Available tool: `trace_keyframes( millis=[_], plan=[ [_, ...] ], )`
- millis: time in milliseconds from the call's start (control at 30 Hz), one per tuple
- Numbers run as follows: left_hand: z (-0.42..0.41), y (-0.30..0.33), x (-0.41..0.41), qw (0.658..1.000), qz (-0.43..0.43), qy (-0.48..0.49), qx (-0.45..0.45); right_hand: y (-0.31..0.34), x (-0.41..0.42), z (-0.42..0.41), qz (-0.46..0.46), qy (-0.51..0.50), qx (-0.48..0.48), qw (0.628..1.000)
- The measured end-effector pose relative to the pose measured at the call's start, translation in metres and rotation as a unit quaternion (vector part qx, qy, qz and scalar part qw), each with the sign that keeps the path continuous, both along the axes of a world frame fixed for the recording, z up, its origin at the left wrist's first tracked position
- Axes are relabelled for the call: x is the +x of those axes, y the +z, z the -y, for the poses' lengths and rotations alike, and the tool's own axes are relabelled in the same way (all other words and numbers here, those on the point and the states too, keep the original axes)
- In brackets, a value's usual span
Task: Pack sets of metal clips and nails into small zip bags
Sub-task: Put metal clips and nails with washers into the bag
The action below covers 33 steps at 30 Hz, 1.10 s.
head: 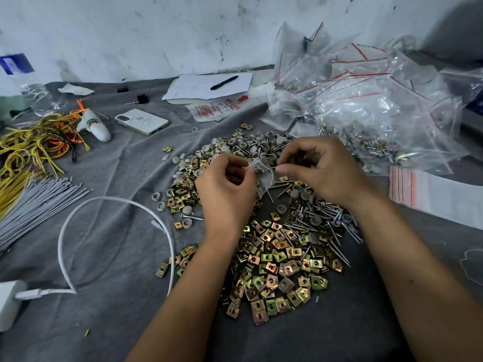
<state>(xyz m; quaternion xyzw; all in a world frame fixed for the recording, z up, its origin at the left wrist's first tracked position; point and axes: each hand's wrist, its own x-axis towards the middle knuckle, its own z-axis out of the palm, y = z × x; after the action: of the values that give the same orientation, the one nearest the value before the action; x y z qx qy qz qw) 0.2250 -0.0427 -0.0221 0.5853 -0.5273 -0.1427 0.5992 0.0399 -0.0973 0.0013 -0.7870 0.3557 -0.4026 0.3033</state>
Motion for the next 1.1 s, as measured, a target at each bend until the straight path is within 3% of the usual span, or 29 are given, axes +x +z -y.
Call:
trace_keyframes(
  millis=[367, 633, 800, 967, 1100],
  plan=[
    [-0.001, 0.000, -0.002, 1.000, -0.005, -0.004, 0.004, -0.007, 0.004, 0.001, -0.026, -0.051, -0.063, 0.996],
    [0.003, -0.005, 0.001, 1.000, -0.014, 0.006, 0.017, -0.003, -0.021, 0.006, -0.248, -0.024, 0.043, 0.968],
    [0.004, -0.005, 0.001, 1.000, -0.022, 0.000, 0.020, -0.005, -0.020, 0.006, -0.232, -0.021, 0.070, 0.970],
    [0.003, -0.004, 0.001, 1.000, -0.016, 0.002, 0.023, -0.007, -0.014, 0.007, -0.220, -0.050, 0.028, 0.974],
    [0.002, -0.002, 0.000, 1.000, -0.014, -0.001, 0.023, -0.008, -0.010, 0.007, -0.149, -0.082, 0.015, 0.985]
  ],
)
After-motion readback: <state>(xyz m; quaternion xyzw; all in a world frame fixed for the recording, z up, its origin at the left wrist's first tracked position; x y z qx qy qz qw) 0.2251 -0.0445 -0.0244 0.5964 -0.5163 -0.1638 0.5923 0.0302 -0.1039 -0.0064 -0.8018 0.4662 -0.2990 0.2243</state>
